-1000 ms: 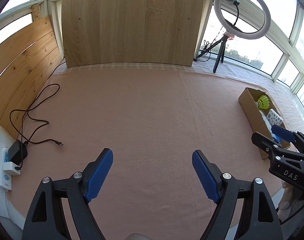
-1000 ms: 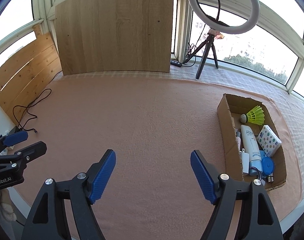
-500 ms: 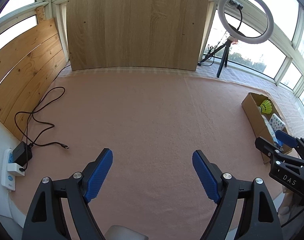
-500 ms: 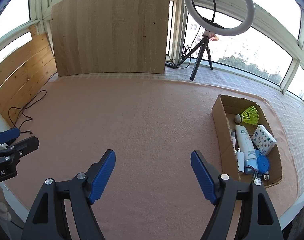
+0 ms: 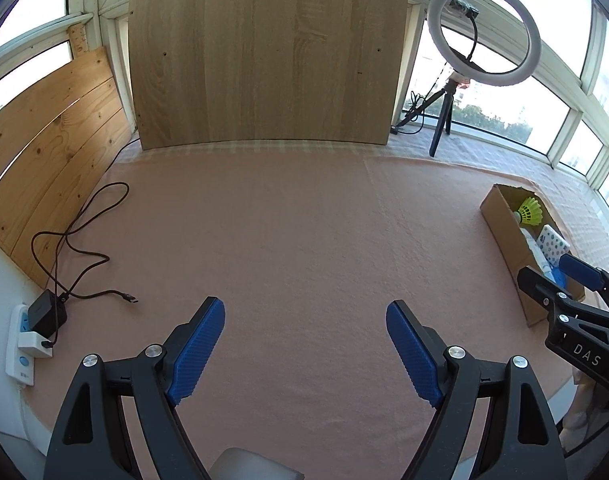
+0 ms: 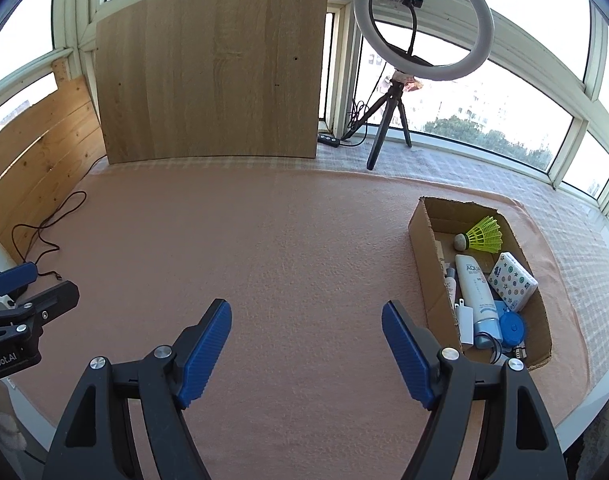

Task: Organize objects

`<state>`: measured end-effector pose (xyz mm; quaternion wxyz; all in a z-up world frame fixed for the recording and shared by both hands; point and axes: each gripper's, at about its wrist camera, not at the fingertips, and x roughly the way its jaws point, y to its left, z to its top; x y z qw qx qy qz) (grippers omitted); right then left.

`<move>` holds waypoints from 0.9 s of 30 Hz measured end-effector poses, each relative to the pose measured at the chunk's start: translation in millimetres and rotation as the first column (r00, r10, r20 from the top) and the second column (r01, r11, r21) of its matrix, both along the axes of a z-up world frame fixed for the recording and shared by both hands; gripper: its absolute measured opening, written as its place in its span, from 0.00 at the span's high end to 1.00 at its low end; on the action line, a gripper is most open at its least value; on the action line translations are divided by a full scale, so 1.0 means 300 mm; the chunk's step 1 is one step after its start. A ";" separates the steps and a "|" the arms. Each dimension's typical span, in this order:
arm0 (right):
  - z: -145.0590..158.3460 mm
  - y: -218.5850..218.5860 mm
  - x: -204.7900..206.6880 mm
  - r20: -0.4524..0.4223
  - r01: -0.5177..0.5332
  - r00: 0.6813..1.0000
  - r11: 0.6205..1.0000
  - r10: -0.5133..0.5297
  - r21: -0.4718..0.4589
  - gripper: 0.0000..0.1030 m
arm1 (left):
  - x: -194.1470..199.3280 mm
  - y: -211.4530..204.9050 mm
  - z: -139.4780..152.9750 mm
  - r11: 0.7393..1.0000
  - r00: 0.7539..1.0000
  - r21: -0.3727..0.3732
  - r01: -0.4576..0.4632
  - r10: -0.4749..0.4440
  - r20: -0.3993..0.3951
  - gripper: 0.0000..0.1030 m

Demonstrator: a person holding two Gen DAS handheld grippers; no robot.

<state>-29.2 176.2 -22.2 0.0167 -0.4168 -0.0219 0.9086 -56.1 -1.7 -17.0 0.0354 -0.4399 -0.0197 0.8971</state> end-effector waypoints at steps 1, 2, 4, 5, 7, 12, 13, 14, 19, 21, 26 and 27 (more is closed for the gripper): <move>0.000 0.002 0.001 0.000 0.002 1.000 1.000 -0.002 0.000 0.28 | 0.003 0.003 0.001 1.000 1.000 0.000 0.000 0.000 -0.001 0.17; 0.000 0.004 0.003 0.000 0.004 1.000 1.000 -0.004 -0.001 0.28 | 0.005 0.006 0.000 1.000 1.000 0.000 0.003 -0.003 0.000 0.16; -0.002 0.009 0.006 0.000 0.007 1.000 1.000 -0.007 -0.003 0.28 | 0.007 0.010 0.001 1.000 1.000 -0.004 0.007 -0.007 -0.002 0.16; -0.002 0.010 0.006 0.001 0.008 1.000 1.000 -0.008 -0.003 0.28 | 0.008 0.013 0.001 1.000 1.000 -0.004 0.007 -0.007 -0.002 0.16; -0.002 0.012 0.009 0.001 0.010 1.000 1.000 -0.010 -0.003 0.28 | 0.012 0.018 0.003 1.000 1.000 -0.004 0.009 -0.009 -0.003 0.16; -0.001 0.016 0.012 -0.001 0.009 1.000 1.000 -0.009 -0.003 0.28 | 0.013 0.021 0.002 1.000 1.000 -0.008 0.009 -0.009 -0.003 0.16; -0.002 0.017 0.011 0.000 0.007 1.000 1.000 -0.007 -0.004 0.28 | 0.013 0.022 0.002 1.000 1.000 -0.009 0.008 -0.008 -0.004 0.16; -0.002 0.017 0.011 0.001 0.006 1.000 1.000 -0.006 -0.004 0.28 | 0.012 0.020 0.002 1.000 1.000 -0.008 0.010 -0.010 -0.004 0.16; -0.006 0.017 0.010 0.006 0.010 1.000 1.000 -0.009 -0.006 0.28 | 0.009 0.021 0.002 1.000 1.000 -0.008 0.012 -0.012 -0.004 0.16; -0.007 0.015 0.010 0.008 0.008 1.000 1.000 -0.008 -0.005 0.28 | 0.009 0.020 0.002 1.000 1.000 -0.009 0.013 -0.013 -0.003 0.16; -0.009 0.014 0.010 0.008 0.006 1.000 1.000 -0.006 -0.001 0.28 | 0.008 0.020 0.001 1.000 1.000 -0.009 0.015 -0.015 -0.003 0.16; -0.011 0.013 0.009 0.009 0.006 1.000 1.000 -0.006 0.000 0.28 | 0.010 0.021 0.001 1.000 1.000 -0.009 0.015 -0.015 -0.003 0.16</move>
